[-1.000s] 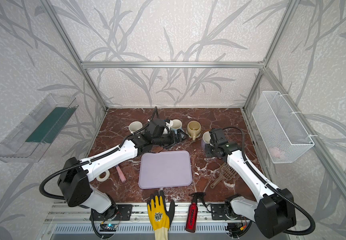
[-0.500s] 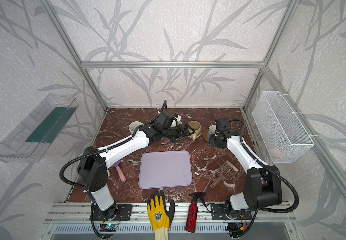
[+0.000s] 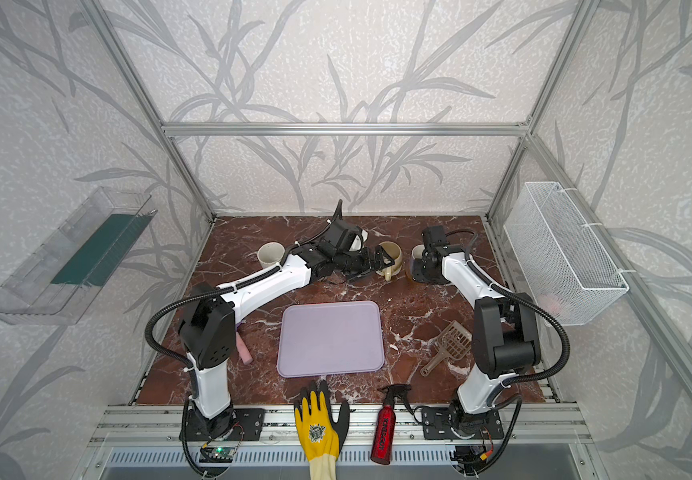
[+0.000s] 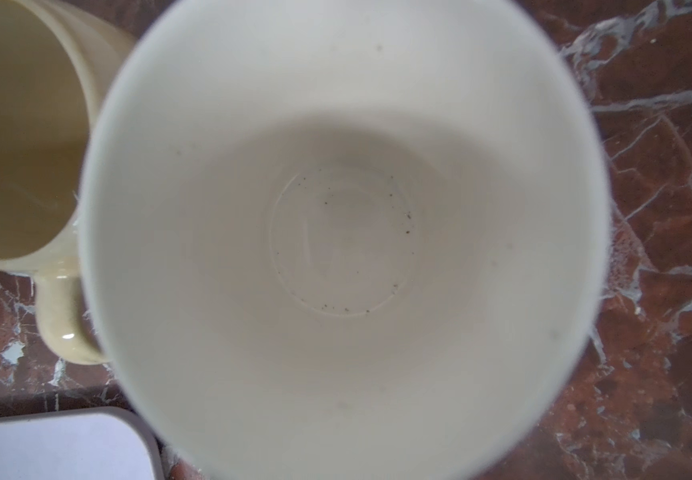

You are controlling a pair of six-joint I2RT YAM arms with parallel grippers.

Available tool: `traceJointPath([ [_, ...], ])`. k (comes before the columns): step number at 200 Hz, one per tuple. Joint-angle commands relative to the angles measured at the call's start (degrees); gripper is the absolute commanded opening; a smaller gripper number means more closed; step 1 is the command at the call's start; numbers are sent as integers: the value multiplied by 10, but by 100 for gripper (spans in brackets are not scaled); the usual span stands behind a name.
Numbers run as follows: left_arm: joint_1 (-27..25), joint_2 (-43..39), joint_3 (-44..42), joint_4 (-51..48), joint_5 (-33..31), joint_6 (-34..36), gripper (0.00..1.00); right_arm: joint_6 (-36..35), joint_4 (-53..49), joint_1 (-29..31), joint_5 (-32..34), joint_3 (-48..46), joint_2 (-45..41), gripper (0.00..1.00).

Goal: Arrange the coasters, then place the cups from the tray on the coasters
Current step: 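Lower the lavender mug onto the wooden coaster with the right gripper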

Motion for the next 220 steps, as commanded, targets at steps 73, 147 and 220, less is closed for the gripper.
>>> traceJointPath([
  [73, 7, 8, 2, 16, -1, -3, 99, 1, 39, -8, 19, 57, 51, 0],
  [147, 10, 13, -16, 54, 14, -26, 99, 0, 40, -10, 7, 57, 65, 0],
  [220, 10, 9, -23, 52, 8, -24, 99, -8, 48, -10, 30, 35, 64, 0],
])
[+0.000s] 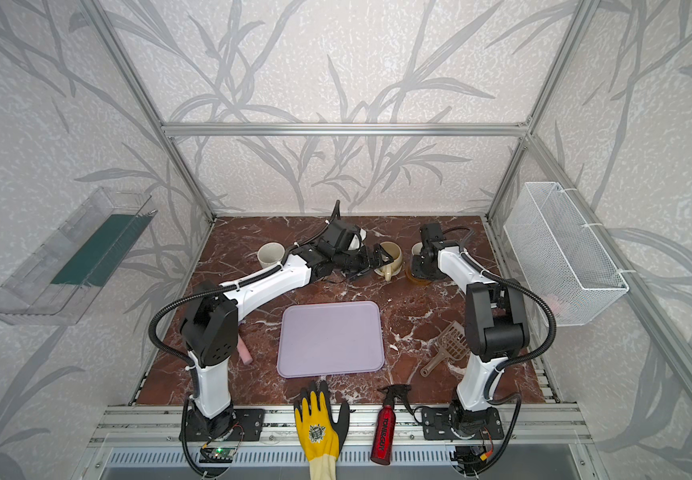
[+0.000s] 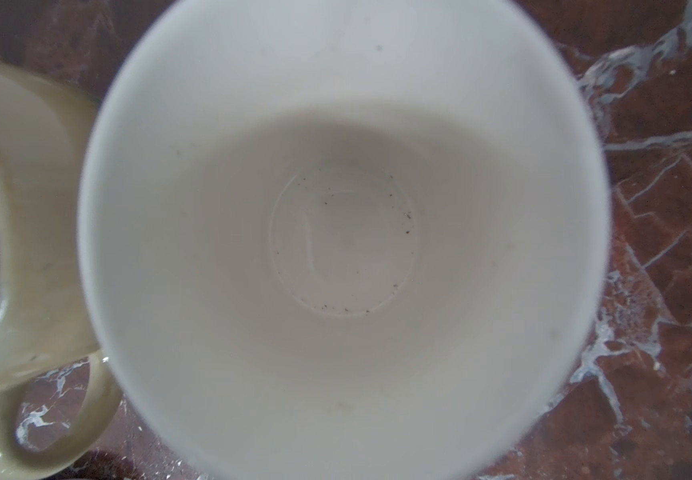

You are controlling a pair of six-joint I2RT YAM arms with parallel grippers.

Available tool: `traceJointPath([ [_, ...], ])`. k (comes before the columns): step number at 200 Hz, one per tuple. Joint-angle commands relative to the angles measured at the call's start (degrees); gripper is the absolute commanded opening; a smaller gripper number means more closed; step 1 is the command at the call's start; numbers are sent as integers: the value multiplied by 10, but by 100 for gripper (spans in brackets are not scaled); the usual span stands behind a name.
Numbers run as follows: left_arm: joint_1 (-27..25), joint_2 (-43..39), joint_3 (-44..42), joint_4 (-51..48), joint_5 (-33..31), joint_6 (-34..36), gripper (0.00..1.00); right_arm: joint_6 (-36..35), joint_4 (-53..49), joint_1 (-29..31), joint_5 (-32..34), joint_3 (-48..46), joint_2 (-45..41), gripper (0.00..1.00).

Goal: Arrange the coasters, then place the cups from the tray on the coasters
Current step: 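Lower the lavender mug onto the wooden coaster with the right gripper, then open the right gripper and draw it back while the left gripper draws back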

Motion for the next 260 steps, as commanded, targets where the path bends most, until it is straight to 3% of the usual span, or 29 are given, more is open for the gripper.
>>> traceJointPath([
  [1, 3, 3, -15, 18, 1, -7, 99, -8, 29, -2, 19, -8, -4, 0],
  [127, 3, -22, -37, 26, -3, -13, 99, -14, 19, -1, -6, -32, 11, 0],
  [199, 3, -39, -57, 43, 1, -24, 99, -11, 13, -1, -17, -48, 2, 26],
  [260, 4, -56, -63, 35, -8, -21, 99, -14, 15, -1, -15, -55, -19, 30],
])
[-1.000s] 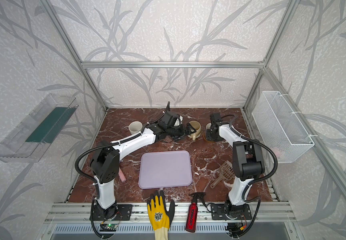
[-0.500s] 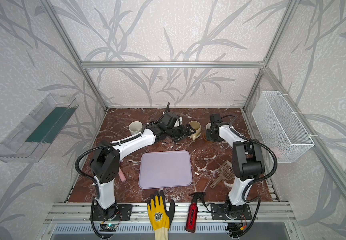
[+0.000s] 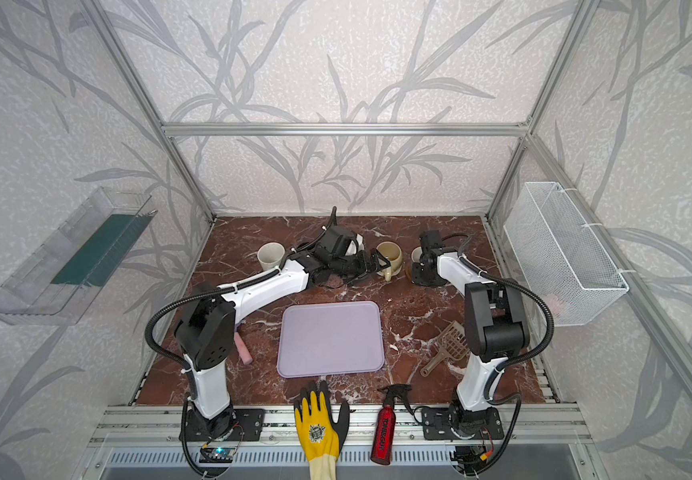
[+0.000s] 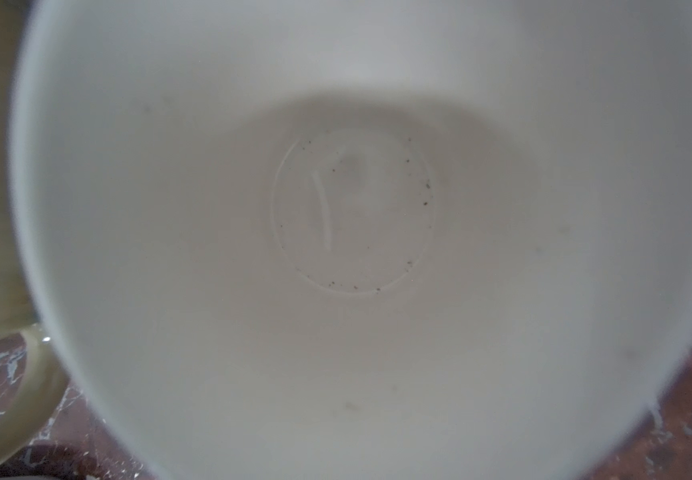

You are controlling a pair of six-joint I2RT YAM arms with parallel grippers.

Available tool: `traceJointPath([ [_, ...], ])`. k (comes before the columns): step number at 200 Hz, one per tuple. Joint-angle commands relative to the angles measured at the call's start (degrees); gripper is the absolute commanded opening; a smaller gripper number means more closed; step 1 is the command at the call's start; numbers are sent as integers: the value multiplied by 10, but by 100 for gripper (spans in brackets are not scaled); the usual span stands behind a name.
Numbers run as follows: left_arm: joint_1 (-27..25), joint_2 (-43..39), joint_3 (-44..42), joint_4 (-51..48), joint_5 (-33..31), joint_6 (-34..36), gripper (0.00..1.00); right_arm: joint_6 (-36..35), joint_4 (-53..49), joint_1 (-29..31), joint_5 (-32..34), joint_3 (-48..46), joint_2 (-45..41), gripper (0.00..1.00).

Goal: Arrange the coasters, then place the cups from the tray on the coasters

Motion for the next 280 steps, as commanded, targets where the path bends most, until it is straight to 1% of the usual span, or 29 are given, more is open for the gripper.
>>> traceJointPath([
  [1, 3, -34, -6, -1, -8, 2, 99, -4, -9, -1, -2, -6, -19, 30],
  [10, 3, -39, -8, -5, -11, 4, 99, -5, -12, -2, -1, -6, -25, 32],
  [20, 3, -45, -11, -7, -15, 5, 99, -3, -15, -2, -1, -7, -35, 38],
  [35, 3, -61, -21, -3, -25, 7, 99, 0, -16, -2, 1, -15, -60, 55],
  [46, 3, -78, -32, -3, -37, 11, 99, 2, -16, -2, 4, -24, -94, 65],
  [49, 4, -84, -34, -5, -41, 14, 99, 2, -16, -2, 4, -27, -103, 66],
  [54, 3, -92, -39, -9, -47, 17, 99, 2, -15, -2, 6, -33, -117, 73],
  [59, 4, -101, -42, -15, -54, 24, 99, 2, -16, -2, 7, -36, -132, 74],
  [62, 3, -106, -45, -20, -59, 28, 99, 2, -17, -2, 9, -39, -141, 81],
  [65, 4, -111, -46, -25, -62, 31, 99, 1, -21, -2, 11, -39, -151, 83],
  [85, 8, -151, -67, -49, -90, 57, 99, -1, -36, -2, 22, -58, -218, 84],
  [102, 15, -193, -98, -65, -113, 83, 99, 1, -43, -2, 15, -85, -273, 84],
  [122, 35, -245, -132, -92, -120, 121, 99, 7, -29, -2, 6, -135, -339, 84],
  [137, 48, -287, -154, -136, -158, 150, 99, 9, -12, -2, 7, -179, -388, 83],
  [157, 63, -347, -191, -173, -230, 197, 99, 14, 16, -2, 32, -239, -452, 83],
  [170, 69, -396, -234, -152, -275, 231, 99, 25, 47, -2, 58, -287, -490, 85],
  [177, 75, -419, -258, -140, -290, 249, 99, 32, 56, -2, 76, -307, -509, 89],
  [183, 80, -438, -276, -134, -299, 265, 99, 32, 67, -3, 86, -321, -523, 89],
  [207, 88, -491, -327, -131, -359, 332, 99, -29, 117, -3, 83, -356, -559, 88],
  [214, 91, -504, -346, -123, -384, 345, 99, -35, 130, -3, 88, -367, -567, 88],
  [222, 94, -522, -369, -110, -409, 366, 98, -32, 154, -3, 101, -386, -574, 85],
  [235, 109, -551, -404, -83, -453, 397, 98, -37, 206, -3, 116, -417, -585, 84],
  [252, 126, -592, -451, -31, -511, 421, 99, -58, 250, -3, 123, -444, -583, 85],
  [266, 139, -625, -503, 39, -516, 483, 99, -76, 275, -3, 127, -456, -568, 85],
  [280, 155, -651, -552, 102, -528, 518, 99, -101, 306, -3, 122, -468, -553, 85],
])
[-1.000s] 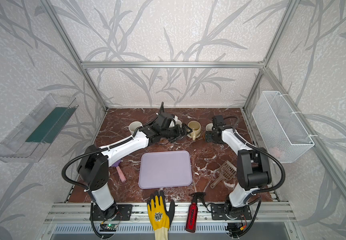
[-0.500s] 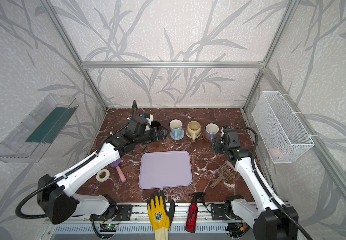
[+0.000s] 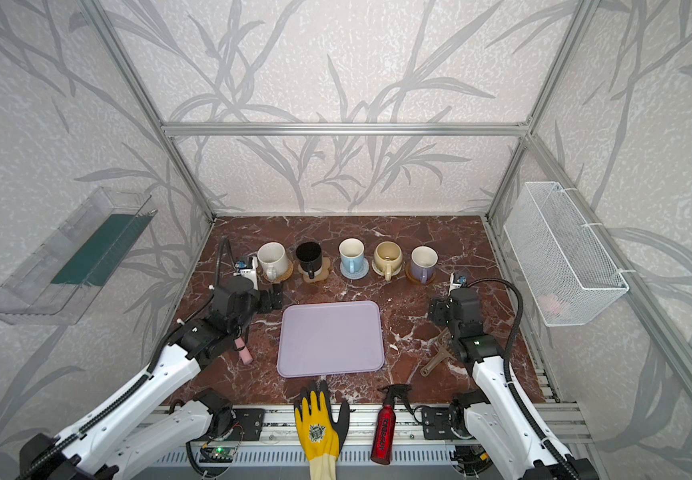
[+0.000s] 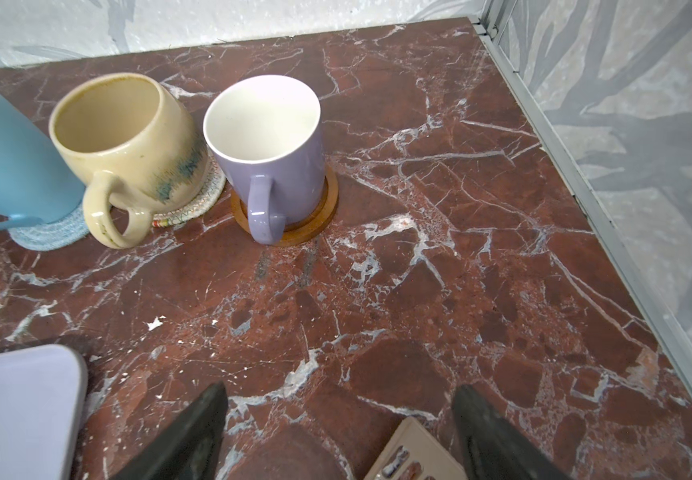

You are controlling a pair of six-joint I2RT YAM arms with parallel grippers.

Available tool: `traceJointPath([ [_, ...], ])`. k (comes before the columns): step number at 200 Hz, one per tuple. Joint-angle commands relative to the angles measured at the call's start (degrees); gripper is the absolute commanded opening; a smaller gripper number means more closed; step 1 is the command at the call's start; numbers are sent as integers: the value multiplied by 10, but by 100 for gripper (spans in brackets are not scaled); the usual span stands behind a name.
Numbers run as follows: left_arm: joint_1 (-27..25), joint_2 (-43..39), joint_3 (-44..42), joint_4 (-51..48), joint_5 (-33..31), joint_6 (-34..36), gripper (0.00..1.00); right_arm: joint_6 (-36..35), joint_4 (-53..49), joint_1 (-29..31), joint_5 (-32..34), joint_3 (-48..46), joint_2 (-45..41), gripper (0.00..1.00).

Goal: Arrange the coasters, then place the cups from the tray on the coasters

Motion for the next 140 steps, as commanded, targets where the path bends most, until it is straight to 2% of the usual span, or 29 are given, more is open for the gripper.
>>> traceJointPath([
  [1, 23, -43, -60, 133, -70, 103, 99, -50, 93, -2, 15, -15, 18, 85],
  [26, 57, -44, -95, 176, -80, 122, 99, -66, 179, -2, 7, -43, 44, 85],
  [43, 80, -12, -112, 208, -96, 106, 98, -89, 255, -2, -12, -59, 76, 85],
  [57, 97, 14, -137, 259, -109, 122, 99, -96, 299, -2, -13, -64, 109, 85],
  [90, 156, 52, -175, 332, -79, 113, 98, -100, 387, -2, -23, -72, 183, 85],
  [111, 185, 108, -183, 375, -96, 81, 98, -107, 434, -2, -23, -69, 222, 85],
  [140, 202, 203, -199, 497, -85, 88, 98, -119, 471, -2, -26, -50, 270, 85],
])
